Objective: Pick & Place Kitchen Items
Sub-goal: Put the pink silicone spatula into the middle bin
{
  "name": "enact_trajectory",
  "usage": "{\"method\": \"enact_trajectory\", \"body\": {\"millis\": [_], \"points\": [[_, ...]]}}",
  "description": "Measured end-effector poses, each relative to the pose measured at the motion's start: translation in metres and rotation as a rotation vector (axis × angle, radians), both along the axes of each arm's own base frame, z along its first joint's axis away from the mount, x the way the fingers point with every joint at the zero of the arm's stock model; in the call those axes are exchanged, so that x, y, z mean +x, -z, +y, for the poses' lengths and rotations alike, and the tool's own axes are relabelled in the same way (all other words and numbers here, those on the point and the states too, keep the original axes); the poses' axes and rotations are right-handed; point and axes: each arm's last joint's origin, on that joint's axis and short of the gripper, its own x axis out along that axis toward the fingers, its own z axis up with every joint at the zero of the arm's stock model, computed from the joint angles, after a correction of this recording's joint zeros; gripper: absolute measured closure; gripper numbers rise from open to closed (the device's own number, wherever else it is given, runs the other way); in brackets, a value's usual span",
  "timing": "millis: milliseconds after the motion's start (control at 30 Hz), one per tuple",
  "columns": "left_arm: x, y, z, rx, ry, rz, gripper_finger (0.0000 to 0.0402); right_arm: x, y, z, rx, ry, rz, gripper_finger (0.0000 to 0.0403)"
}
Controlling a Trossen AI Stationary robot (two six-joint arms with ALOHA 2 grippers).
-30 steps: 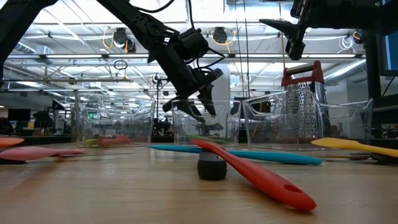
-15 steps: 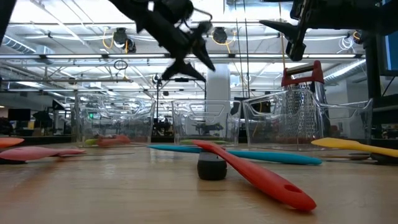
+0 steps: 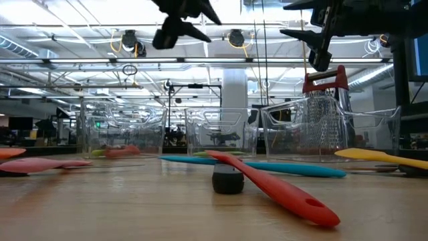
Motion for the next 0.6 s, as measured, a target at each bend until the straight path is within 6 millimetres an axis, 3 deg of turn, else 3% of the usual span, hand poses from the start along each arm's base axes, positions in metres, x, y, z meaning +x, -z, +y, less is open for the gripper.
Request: {"method": "enact_trajectory", "body": {"millis": [133, 300, 600], "points": [[-0.004, 0.006, -0.030, -0.119, -0.026, 0.089, 0.0241, 0.000, -0.001, 0.000, -0.018, 0.001, -0.006, 0.0232], [-0.017, 0.016, -0.063, -0.188, -0.182, 0.247, 0.0241, 0.000, 0.000, 0.000, -0.018, 0.000, -0.005, 0.0232], [-0.048, 0.038, -0.105, -0.214, -0.472, 0.542, 0.0241, 0.000, 0.000, 0.001, -0.023, -0.028, -0.004, 0.0232]]}}
